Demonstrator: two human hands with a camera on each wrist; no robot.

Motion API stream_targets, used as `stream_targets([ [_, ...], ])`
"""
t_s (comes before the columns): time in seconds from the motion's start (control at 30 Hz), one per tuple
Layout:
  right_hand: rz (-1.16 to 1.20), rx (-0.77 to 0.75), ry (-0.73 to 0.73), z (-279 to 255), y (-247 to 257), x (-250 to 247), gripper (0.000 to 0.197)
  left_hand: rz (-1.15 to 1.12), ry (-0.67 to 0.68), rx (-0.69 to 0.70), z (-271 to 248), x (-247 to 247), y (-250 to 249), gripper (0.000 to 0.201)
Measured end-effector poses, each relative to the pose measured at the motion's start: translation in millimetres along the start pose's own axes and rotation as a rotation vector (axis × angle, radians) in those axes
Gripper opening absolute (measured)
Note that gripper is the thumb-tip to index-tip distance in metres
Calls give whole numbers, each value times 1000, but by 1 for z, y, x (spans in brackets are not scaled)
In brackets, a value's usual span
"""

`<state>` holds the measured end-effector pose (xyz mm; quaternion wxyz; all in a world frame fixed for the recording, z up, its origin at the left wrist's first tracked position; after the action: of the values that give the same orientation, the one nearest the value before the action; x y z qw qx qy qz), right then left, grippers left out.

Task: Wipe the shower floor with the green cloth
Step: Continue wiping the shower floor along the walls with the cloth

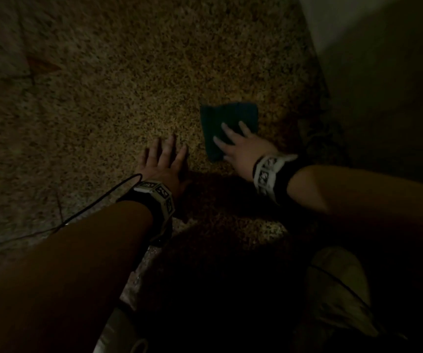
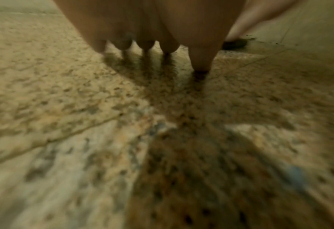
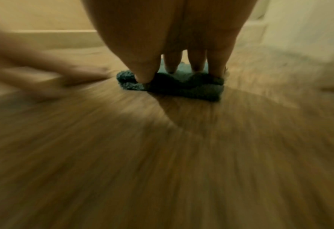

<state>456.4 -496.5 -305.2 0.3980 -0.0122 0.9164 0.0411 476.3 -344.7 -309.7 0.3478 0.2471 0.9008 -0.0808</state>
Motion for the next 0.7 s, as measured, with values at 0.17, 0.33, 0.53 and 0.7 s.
stream_targets([
  [0.17,-44,-109,184,-48,23,45,66,-130,-50,-69,-6,-1,22,86],
  [0.33,-4,-93,140,-47,27,48,69,-140,-56,-62,-9,2,35,85],
  [0.53,20,-4,-11,-7,33,5,54,-204,-60,-155,-14,10,52,92],
  [0.7,84,22,-6,32,39,-41,54,-230,-64,-155,-10,15,59,95],
])
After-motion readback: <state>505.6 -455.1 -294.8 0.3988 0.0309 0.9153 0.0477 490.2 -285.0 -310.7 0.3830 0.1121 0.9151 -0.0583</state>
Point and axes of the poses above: each hand's wrist, its own z-axis towards the middle knuckle, its own x-axis out of the palm, y = z × x, the point moved 10 cm from there along z, towards the middle knuckle, and after that the axes turned 3 degrees about -y, right-handed, at the moved point
